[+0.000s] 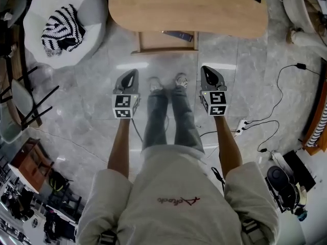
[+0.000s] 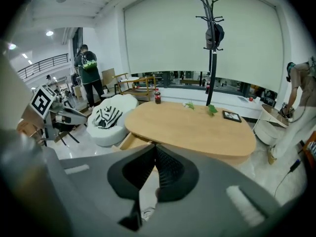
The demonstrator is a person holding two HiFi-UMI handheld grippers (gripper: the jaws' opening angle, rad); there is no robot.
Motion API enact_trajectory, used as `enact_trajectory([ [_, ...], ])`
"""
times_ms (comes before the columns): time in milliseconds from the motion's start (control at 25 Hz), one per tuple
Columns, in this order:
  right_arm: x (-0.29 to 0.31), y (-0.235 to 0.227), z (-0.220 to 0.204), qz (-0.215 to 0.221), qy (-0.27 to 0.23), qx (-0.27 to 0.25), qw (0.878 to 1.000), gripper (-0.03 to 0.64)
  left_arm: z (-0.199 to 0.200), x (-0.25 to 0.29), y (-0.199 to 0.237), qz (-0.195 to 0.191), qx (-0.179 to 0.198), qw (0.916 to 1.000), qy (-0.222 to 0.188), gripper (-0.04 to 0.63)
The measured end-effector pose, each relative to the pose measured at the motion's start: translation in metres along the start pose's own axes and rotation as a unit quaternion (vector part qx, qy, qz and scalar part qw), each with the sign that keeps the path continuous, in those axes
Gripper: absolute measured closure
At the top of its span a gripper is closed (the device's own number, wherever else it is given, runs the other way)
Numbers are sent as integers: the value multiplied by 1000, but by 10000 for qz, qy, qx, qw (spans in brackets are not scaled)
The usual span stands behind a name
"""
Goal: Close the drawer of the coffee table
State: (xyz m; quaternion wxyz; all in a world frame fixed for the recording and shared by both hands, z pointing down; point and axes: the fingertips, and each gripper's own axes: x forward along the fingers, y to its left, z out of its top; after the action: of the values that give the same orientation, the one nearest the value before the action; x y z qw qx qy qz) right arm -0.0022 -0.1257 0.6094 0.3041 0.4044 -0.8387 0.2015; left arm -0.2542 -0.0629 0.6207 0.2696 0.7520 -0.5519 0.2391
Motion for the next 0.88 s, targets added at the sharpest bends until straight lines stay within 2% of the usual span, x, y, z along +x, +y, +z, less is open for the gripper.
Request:
enact_trajectory([
  [480,75,0,-133,107,493,257,9984,612,-125,63,23,173,-199,9994,225,592],
  [880,126,-12,-219,257,736,210,9967,612,-210,117,20,333,-398,9974,493,592],
])
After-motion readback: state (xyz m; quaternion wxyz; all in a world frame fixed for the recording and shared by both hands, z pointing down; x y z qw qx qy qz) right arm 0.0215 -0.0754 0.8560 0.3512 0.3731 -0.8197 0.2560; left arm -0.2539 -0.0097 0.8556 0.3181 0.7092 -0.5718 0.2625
